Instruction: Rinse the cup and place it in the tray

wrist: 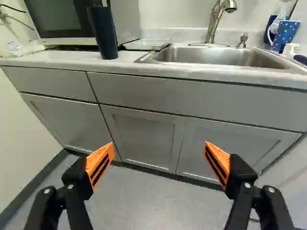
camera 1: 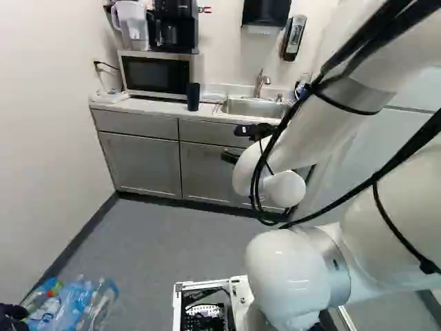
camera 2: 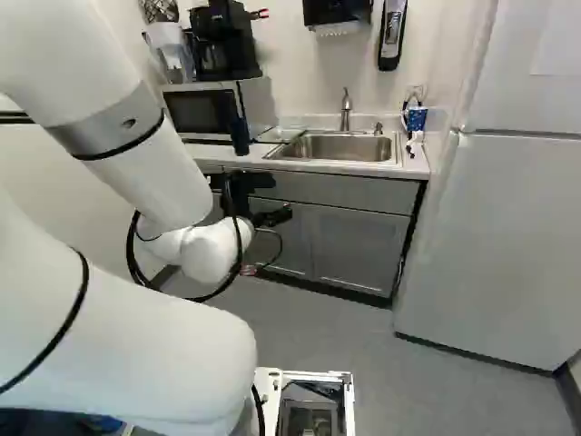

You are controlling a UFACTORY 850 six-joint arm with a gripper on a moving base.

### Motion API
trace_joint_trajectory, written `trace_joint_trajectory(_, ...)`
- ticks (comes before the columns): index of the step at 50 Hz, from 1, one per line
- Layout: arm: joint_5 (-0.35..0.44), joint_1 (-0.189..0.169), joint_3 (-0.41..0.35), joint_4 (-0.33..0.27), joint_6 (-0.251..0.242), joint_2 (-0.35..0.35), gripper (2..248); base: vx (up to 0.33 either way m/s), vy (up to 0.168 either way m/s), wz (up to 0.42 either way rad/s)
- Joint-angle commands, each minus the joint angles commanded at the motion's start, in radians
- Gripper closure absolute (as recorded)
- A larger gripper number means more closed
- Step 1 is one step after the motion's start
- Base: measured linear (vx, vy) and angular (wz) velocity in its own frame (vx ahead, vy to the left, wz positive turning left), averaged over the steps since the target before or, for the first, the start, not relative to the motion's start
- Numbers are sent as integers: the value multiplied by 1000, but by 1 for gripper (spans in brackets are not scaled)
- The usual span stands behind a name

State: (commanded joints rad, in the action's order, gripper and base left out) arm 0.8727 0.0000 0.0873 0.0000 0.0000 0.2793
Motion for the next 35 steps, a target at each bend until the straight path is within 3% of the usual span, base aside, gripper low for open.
trace_joint_trajectory(35, 0, 0, 13, 0, 0, -1, 3, 0, 0, 0)
